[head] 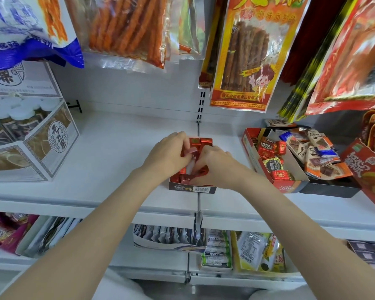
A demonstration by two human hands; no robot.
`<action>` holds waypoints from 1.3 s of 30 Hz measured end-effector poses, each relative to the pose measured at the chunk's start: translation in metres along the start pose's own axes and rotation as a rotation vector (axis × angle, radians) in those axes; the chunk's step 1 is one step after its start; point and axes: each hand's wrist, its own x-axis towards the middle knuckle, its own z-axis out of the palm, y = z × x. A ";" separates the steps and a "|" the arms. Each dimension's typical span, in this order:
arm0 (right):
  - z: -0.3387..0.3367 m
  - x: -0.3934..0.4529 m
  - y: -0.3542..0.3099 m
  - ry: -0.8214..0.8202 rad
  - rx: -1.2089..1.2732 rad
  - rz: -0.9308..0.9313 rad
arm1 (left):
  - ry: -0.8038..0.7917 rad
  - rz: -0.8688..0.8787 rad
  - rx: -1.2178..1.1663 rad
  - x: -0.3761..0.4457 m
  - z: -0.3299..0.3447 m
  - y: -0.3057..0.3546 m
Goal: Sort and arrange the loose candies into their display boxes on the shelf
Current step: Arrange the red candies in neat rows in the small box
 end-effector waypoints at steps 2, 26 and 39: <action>0.002 0.003 0.000 -0.032 0.028 0.012 | 0.036 -0.057 -0.108 0.000 -0.006 0.001; -0.002 0.002 0.017 -0.091 0.123 -0.063 | -0.227 -0.005 -0.143 -0.031 -0.015 -0.004; -0.040 -0.021 0.029 0.171 0.551 0.200 | -0.198 0.062 -0.167 -0.026 -0.013 0.004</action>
